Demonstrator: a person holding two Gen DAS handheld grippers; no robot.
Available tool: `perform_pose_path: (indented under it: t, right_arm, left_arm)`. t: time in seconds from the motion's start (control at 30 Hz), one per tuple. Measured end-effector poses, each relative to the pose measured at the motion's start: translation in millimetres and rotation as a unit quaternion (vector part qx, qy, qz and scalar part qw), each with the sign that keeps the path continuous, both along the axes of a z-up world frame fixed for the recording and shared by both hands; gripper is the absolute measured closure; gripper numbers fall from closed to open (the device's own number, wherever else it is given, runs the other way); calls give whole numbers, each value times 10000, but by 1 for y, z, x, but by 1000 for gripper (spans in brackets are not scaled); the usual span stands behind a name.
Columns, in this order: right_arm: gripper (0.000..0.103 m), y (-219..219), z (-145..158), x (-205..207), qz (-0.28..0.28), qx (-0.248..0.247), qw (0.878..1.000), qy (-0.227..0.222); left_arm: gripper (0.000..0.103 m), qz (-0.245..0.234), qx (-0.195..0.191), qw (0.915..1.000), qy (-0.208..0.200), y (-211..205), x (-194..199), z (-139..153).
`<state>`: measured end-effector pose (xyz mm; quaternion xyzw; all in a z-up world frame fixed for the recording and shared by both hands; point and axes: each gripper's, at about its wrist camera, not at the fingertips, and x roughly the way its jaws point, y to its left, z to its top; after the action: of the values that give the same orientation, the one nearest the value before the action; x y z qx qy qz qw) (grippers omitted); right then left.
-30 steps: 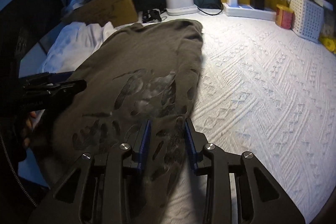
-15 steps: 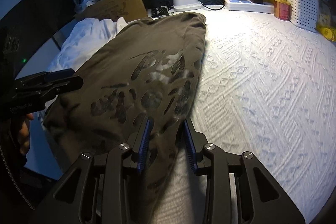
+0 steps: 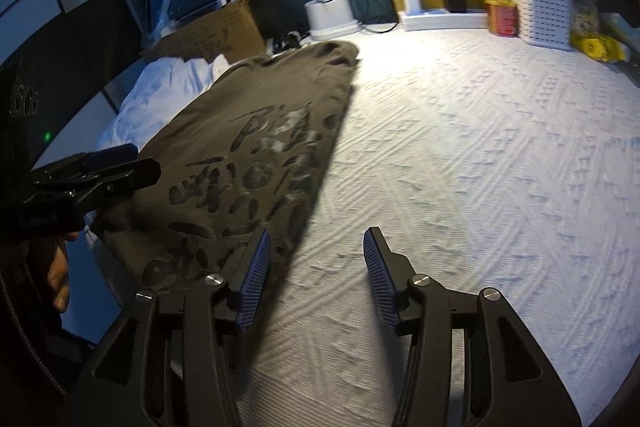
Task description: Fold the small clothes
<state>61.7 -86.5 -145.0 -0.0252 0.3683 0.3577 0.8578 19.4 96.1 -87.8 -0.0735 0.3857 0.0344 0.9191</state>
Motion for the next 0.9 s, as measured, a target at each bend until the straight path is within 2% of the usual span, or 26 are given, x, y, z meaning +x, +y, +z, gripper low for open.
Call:
perform_pose_path:
  t: [0.07,0.4,0.47,0.5,0.63,0.67,0.7,0.73,0.9]
  right_arm:
    - [52,-8,2,1,-95,37,9999,-28]
    - [51,-58,11,10,-714,130,9972,-173]
    - [45,-67,14,12,-808,131,9964,-212]
    - [37,-71,15,12,-854,125,9960,-238]
    - [36,-84,20,14,-1001,74,9945,-290]
    - [35,-87,22,15,-1030,51,9942,-300]
    - [35,-91,23,16,-1069,19,9938,-314]
    - [35,-94,24,17,-1093,0,9935,-325]
    - [35,-113,37,16,-1337,47,9898,-495]
  left_arm:
    - [18,38,-146,9998,-97,-3,1,3]
    - [17,-74,-133,9995,-281,-33,8,9]
    - [17,-141,-120,9994,-309,-40,9,10]
    - [17,-171,-118,9993,-316,-42,9,10]
    - [17,-330,-26,9986,-415,-55,11,14]
    - [15,-355,13,9984,-435,-58,12,16]
    - [7,-380,68,9982,-456,-62,13,19]
    - [2,-389,125,9979,-506,-66,14,21]
    - [1,-617,239,9948,-779,-81,15,35]
